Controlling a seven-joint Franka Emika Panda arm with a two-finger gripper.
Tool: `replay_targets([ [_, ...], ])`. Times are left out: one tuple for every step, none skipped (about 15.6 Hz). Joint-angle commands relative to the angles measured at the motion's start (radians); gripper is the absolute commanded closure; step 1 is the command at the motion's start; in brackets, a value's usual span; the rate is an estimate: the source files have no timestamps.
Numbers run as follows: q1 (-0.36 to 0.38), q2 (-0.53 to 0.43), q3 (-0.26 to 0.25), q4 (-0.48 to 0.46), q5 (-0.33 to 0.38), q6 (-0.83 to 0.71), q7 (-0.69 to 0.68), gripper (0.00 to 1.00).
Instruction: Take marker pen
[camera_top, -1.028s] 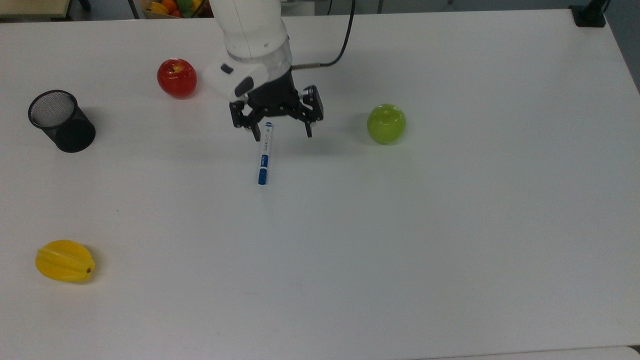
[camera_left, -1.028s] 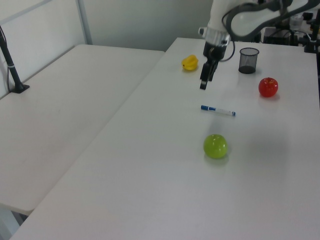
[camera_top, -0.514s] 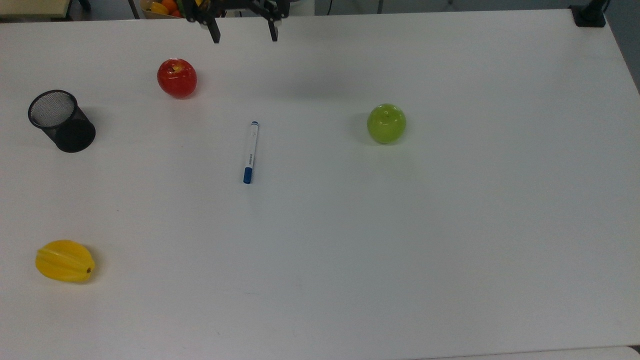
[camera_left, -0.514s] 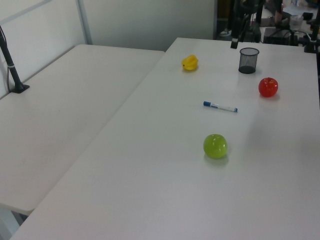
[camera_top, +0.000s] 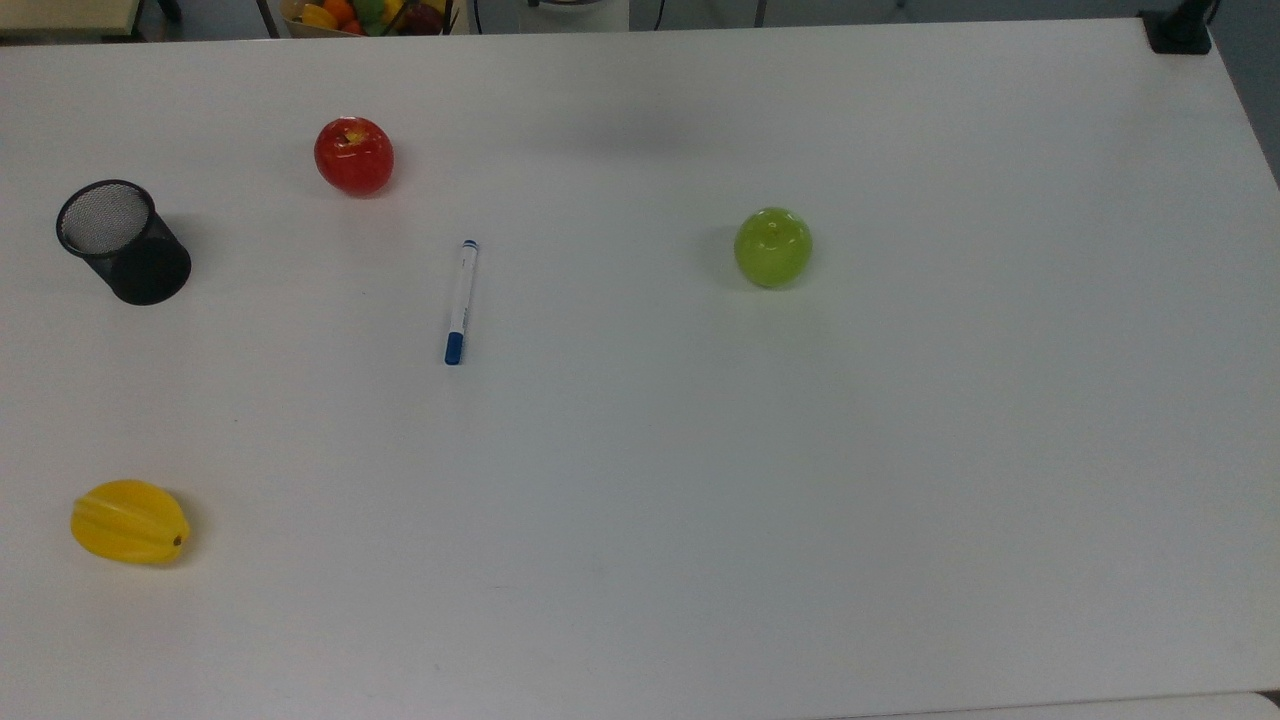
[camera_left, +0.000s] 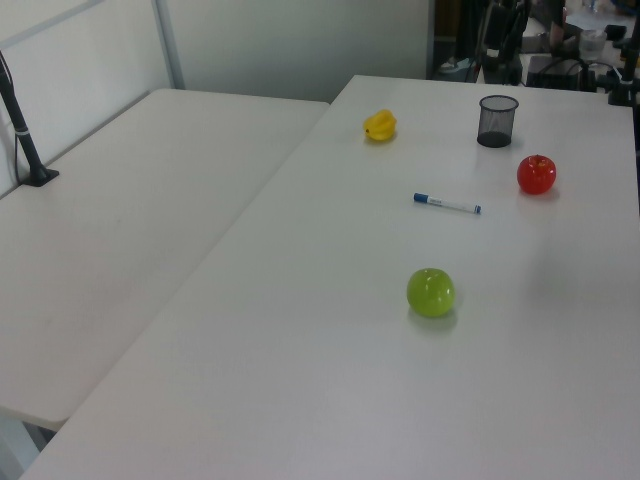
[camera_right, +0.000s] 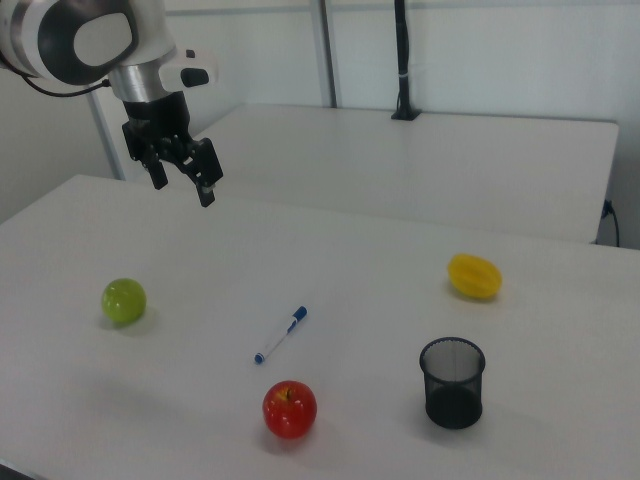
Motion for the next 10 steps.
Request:
replay_targets([
  [0.031,0.028,-0.027,0.003,-0.045,0.049,-0.107,0.00],
  [0.028,0.039,-0.027,0.003,-0.043,0.066,-0.110,0.00],
  [0.027,0.043,-0.027,0.003,-0.047,0.069,-0.118,0.00],
  [0.027,0.048,-0.024,0.003,-0.048,0.071,-0.139,0.00],
  [0.027,0.055,-0.024,0.004,-0.048,0.071,-0.153,0.00],
  [0.027,0.057,-0.023,0.004,-0.048,0.073,-0.153,0.00],
  [0.027,0.059,-0.023,0.006,-0.048,0.071,-0.152,0.00],
  [0.027,0.060,-0.021,0.013,-0.047,0.071,-0.149,0.00],
  [0.025,0.060,-0.021,0.020,-0.047,0.065,-0.147,0.00],
  [0.025,0.060,-0.021,0.020,-0.045,0.063,-0.150,0.00],
])
